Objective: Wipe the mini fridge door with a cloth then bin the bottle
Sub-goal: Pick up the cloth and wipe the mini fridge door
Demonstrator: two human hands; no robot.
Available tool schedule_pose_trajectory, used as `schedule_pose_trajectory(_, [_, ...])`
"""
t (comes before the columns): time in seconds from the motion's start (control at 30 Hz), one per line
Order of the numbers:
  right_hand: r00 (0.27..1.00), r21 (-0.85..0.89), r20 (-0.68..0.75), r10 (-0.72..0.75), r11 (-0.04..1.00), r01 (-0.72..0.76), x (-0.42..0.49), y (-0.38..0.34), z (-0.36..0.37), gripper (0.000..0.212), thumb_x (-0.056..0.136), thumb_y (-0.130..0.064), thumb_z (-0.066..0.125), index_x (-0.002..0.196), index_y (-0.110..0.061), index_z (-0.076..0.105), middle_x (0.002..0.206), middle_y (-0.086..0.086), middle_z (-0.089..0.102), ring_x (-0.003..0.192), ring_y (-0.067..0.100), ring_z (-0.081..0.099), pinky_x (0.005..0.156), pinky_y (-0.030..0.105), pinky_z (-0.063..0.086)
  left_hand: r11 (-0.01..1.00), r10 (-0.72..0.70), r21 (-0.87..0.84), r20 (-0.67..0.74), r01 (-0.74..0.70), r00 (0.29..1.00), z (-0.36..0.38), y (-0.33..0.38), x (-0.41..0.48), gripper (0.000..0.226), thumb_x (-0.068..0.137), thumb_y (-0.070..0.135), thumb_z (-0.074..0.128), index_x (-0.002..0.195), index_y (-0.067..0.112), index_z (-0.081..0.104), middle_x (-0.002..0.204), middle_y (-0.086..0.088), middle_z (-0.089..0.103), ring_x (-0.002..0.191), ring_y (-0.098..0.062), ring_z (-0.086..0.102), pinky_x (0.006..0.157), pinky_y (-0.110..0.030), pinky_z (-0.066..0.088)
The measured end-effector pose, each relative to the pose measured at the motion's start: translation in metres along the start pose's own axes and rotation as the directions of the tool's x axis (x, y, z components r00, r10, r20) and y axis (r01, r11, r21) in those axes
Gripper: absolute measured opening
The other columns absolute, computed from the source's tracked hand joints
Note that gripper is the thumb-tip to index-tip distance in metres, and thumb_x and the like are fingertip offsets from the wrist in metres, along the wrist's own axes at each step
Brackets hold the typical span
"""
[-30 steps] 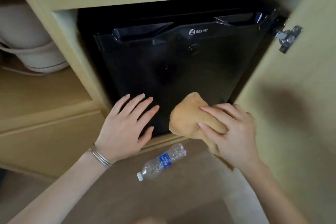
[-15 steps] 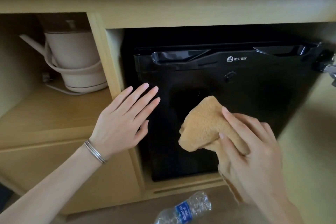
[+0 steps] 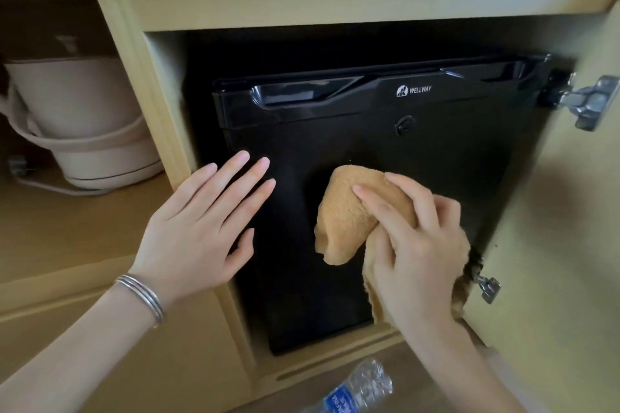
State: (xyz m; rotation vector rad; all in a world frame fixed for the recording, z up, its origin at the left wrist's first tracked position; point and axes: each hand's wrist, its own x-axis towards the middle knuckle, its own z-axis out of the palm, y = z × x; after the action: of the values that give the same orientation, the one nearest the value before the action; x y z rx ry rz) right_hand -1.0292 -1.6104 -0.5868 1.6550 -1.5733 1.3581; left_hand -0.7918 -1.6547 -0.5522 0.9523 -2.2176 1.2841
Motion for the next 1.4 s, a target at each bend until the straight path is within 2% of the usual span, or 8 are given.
schedule_pose_trajectory(0.17, [0.984,0.014,-0.093,0.151,0.989,-0.15,0.013,-0.017,0.025,0.028,0.087,-0.032,0.048,0.11,-0.033,0.065,0.128,-0.001,0.051,0.111,0.022,0.04,0.081,0.031,0.036,0.999,-0.009,-0.033,0.001,0.009,1.0,0.001,0.001,-0.001,0.056,0.088,0.025,0.048,0.141,0.007,0.048,0.152,-0.01,0.039,0.142,-0.026,0.031,0.119,-0.038,0.016])
schedule_pose_trajectory(0.3, [0.984,-0.003,-0.06,0.165,0.986,-0.166,0.014,-0.03,0.041,0.051,0.077,-0.06,0.059,0.118,-0.032,0.058,0.131,0.004,0.043,0.117,0.027,0.039,0.086,0.04,0.042,0.999,-0.006,-0.043,-0.001,0.006,1.0,0.003,0.0,-0.001,0.057,0.087,0.024,0.049,0.141,0.007,0.047,0.152,-0.011,0.038,0.142,-0.026,0.03,0.119,-0.038,0.016])
schedule_pose_trajectory(0.5, [0.993,-0.032,-0.053,0.103,0.994,-0.105,0.002,-0.019,0.058,0.043,0.068,-0.044,0.06,0.109,-0.032,0.059,0.123,-0.001,0.039,0.108,0.024,0.041,0.086,0.03,0.033,0.996,-0.076,-0.04,-0.024,0.075,0.997,0.0,0.001,-0.001,0.057,0.086,0.021,0.049,0.14,0.005,0.049,0.15,-0.01,0.041,0.14,-0.025,0.033,0.119,-0.037,0.013])
schedule_pose_trajectory(0.63, [0.998,-0.018,0.047,0.041,0.999,-0.04,-0.048,0.0,0.063,0.037,0.064,-0.039,0.06,0.1,-0.037,0.054,0.117,-0.006,0.045,0.097,0.024,0.052,0.076,0.043,0.046,0.996,-0.083,-0.04,-0.021,0.082,0.996,0.0,0.002,-0.001,0.057,0.085,0.021,0.05,0.139,0.004,0.049,0.149,-0.01,0.042,0.14,-0.026,0.033,0.119,-0.037,0.013])
schedule_pose_trajectory(0.8, [0.978,0.28,-0.183,0.098,0.959,-0.044,0.023,-0.021,0.035,0.057,0.064,-0.03,0.069,0.112,-0.021,0.042,0.121,-0.002,0.04,0.11,0.017,0.049,0.087,0.027,0.044,0.997,-0.079,-0.023,-0.021,0.079,0.997,0.0,0.001,-0.002,0.058,0.084,0.02,0.05,0.14,0.004,0.048,0.15,-0.011,0.04,0.141,-0.027,0.032,0.118,-0.038,0.014])
schedule_pose_trajectory(0.9, [0.949,0.231,-0.307,0.072,0.973,0.001,0.06,-0.032,0.038,0.05,0.067,-0.027,0.074,0.108,-0.018,0.047,0.117,0.005,0.045,0.105,0.018,0.05,0.084,0.023,0.043,0.997,-0.075,-0.027,-0.02,0.074,0.997,0.0,0.001,-0.002,0.057,0.085,0.02,0.05,0.14,0.003,0.048,0.15,-0.011,0.04,0.14,-0.027,0.033,0.118,-0.039,0.015])
schedule_pose_trajectory(1.2, [0.99,0.123,-0.139,-0.03,0.991,0.048,-0.018,0.007,0.052,0.041,0.064,-0.026,0.069,0.103,-0.027,0.055,0.116,-0.005,0.048,0.094,0.024,0.059,0.085,0.033,0.039,0.997,-0.07,-0.044,-0.012,0.07,0.997,0.001,0.001,-0.002,0.058,0.084,0.02,0.049,0.14,0.003,0.048,0.15,-0.012,0.04,0.141,-0.028,0.032,0.118,-0.04,0.016])
schedule_pose_trajectory(1.4, [0.951,0.243,-0.309,0.029,0.969,0.049,0.049,-0.028,0.045,0.034,0.074,-0.026,0.069,0.106,-0.016,0.064,0.113,0.009,0.059,0.101,0.027,0.057,0.086,0.034,0.047,0.998,-0.012,-0.058,-0.014,0.011,1.0,-0.004,-0.009,-0.009,0.05,0.087,0.013,0.046,0.135,-0.001,0.052,0.146,-0.014,0.046,0.138,-0.026,0.036,0.117,-0.04,0.019])
